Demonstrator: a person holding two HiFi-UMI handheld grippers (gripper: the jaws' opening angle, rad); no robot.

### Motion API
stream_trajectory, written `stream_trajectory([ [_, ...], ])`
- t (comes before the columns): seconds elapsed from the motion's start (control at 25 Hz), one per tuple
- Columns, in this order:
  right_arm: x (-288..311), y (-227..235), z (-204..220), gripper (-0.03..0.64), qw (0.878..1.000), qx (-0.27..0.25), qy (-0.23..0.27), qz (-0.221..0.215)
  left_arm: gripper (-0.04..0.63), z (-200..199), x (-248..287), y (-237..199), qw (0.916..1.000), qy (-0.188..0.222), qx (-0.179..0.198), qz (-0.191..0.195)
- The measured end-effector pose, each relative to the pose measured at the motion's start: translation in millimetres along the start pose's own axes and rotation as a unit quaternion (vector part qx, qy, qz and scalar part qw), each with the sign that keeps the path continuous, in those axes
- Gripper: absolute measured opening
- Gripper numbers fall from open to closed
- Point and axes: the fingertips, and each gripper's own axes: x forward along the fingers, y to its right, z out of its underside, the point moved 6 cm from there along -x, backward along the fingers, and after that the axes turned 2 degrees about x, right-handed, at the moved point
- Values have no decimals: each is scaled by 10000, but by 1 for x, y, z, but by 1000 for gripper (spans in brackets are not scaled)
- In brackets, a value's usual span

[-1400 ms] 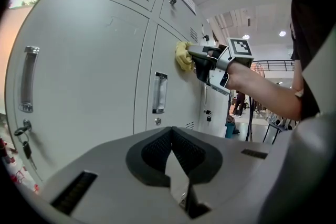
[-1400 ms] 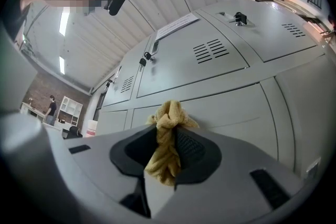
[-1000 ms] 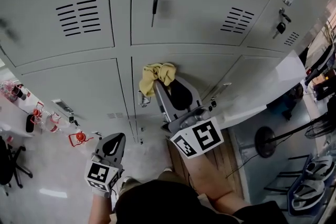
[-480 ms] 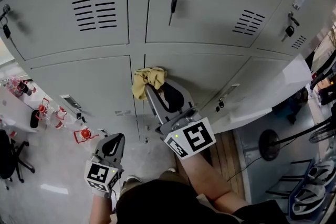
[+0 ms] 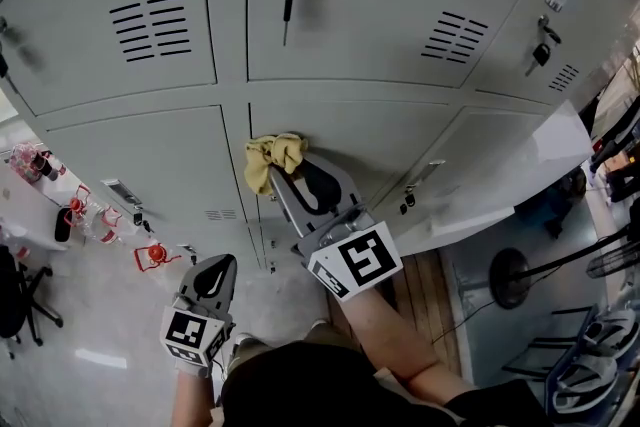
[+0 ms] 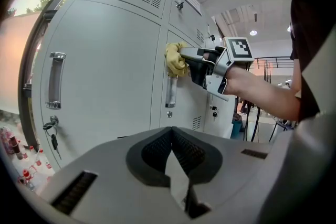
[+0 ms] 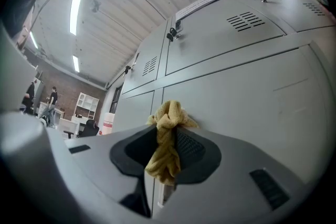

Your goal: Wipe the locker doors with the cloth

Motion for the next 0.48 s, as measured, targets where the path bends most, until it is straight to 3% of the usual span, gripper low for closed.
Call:
stream_trajectory([
  [0.48, -38, 46, -3, 112, 9999, -19, -95, 96, 8, -4, 37, 38, 9998, 84, 124, 141],
])
